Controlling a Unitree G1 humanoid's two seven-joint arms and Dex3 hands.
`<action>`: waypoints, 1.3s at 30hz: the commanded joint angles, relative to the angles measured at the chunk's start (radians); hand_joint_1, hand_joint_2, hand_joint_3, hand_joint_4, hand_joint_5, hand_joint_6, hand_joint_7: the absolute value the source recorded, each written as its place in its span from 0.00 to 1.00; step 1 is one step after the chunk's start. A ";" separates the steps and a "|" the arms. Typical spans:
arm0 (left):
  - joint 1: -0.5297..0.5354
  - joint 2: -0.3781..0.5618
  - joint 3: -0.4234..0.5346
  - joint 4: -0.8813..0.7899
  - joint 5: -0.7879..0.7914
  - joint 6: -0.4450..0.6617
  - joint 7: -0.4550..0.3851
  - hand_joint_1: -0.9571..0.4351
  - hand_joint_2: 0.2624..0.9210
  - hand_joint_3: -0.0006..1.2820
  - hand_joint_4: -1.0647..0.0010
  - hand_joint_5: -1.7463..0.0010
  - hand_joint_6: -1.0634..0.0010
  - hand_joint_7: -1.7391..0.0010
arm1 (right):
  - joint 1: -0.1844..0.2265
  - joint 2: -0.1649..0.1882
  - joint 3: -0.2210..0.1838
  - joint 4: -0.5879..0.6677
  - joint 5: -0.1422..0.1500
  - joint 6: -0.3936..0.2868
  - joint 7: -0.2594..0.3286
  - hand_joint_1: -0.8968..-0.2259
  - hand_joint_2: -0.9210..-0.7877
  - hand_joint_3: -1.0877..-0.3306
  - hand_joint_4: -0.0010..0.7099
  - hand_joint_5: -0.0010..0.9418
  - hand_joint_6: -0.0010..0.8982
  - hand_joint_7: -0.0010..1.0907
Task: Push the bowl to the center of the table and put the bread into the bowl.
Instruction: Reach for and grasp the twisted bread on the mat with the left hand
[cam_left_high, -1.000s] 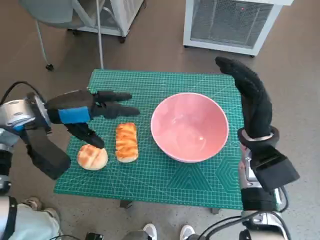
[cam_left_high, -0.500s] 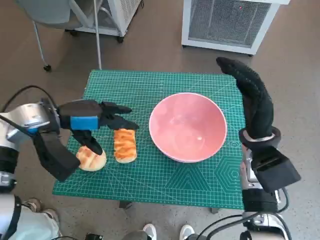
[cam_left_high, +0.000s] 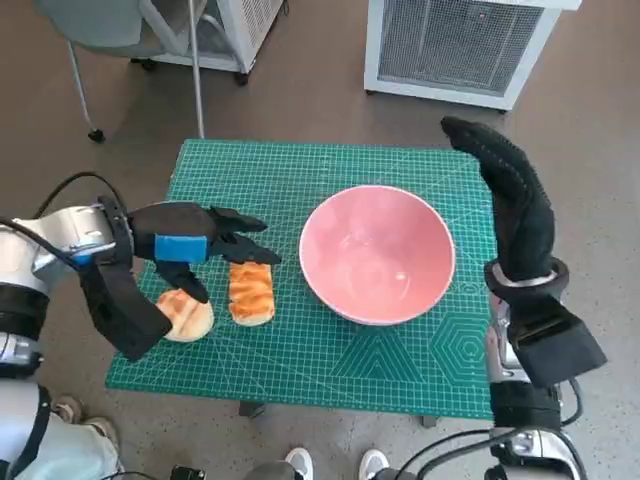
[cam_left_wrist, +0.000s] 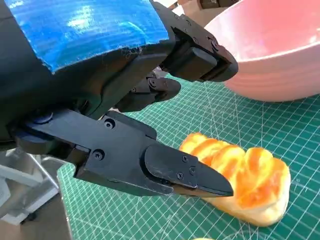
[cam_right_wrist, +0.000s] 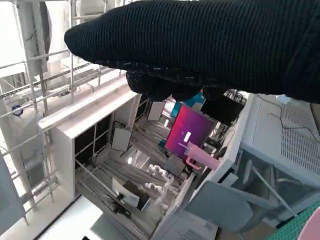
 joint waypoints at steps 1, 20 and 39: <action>-0.033 -0.015 -0.036 0.034 0.040 0.011 0.052 0.60 0.79 0.01 0.75 0.99 0.61 0.99 | 0.031 -0.005 0.000 -0.009 -0.012 0.016 -0.012 0.30 0.00 0.36 0.38 0.01 0.00 0.62; -0.087 -0.093 -0.150 0.175 0.097 0.082 0.160 0.63 0.82 0.01 0.71 0.99 0.58 0.99 | 0.080 -0.002 0.005 -0.086 -0.011 0.054 -0.032 0.31 0.00 0.36 0.38 0.01 0.00 0.62; -0.102 -0.128 -0.249 0.218 0.132 0.148 0.158 0.68 0.86 0.01 0.65 0.99 0.55 0.99 | 0.112 -0.005 0.004 -0.142 -0.028 0.090 -0.056 0.31 0.00 0.35 0.36 0.01 0.00 0.60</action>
